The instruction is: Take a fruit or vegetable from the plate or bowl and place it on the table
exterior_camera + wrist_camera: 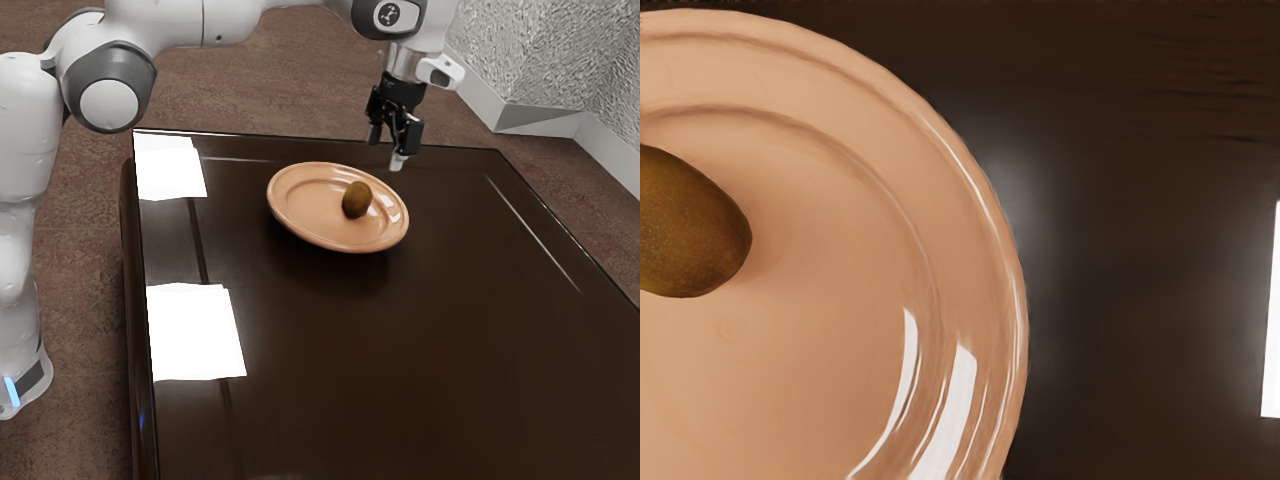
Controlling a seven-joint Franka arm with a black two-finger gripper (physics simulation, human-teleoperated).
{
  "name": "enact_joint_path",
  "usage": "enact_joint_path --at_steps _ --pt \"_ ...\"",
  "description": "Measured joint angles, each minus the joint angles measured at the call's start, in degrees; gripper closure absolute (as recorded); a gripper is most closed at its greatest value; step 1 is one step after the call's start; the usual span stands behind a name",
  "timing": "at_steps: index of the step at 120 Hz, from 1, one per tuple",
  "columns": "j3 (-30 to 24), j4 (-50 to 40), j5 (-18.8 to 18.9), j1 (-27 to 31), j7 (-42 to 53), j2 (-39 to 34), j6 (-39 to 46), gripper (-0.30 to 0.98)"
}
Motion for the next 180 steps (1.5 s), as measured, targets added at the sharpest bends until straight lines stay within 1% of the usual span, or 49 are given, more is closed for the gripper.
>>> enact_joint_path --at_steps 48,66,72,86,96,104,114,123,127,136,151,156,169,180 --pt "0.03 0.00 -0.03 0.01 -0.11 -0.02 0.54 0.00" --pt "0.12 -0.01 -0.58 0.08 -0.65 0.00 0.50 0.00" --pt "0.01 0.23 -0.32 0.08 -1.10 -0.34 0.28 0.00" --pt "-2.30 2.98 1.93 -0.57 -2.21 -2.54 -2.04 0.00" --pt "-2.48 3.32 2.35 -0.34 -2.68 -2.00 -3.16 0.00" --pt "-2.13 3.00 1.56 -0.21 -2.73 1.40 -2.39 0.00" --pt "2.08 -4.28 -1.77 0.22 -1.37 3.61 0.06 0.00" --pt "6.22 -13.04 -3.99 0.41 0.29 1.34 2.85 0.00" --pt "7.67 -15.63 -4.68 0.53 1.08 0.42 4.17 0.00" --pt "8.98 -17.95 -5.74 0.62 2.74 -0.25 6.70 0.00" --pt "9.29 -18.65 -6.75 0.18 5.07 -0.08 11.24 0.00" --pt "9.30 -18.69 -5.98 0.09 5.77 -0.04 12.10 0.00" --pt "9.45 -18.72 -1.05 -0.02 7.85 -0.08 11.49 0.00" --pt "10.22 -18.72 1.93 -0.06 9.59 -0.02 10.29 0.00"
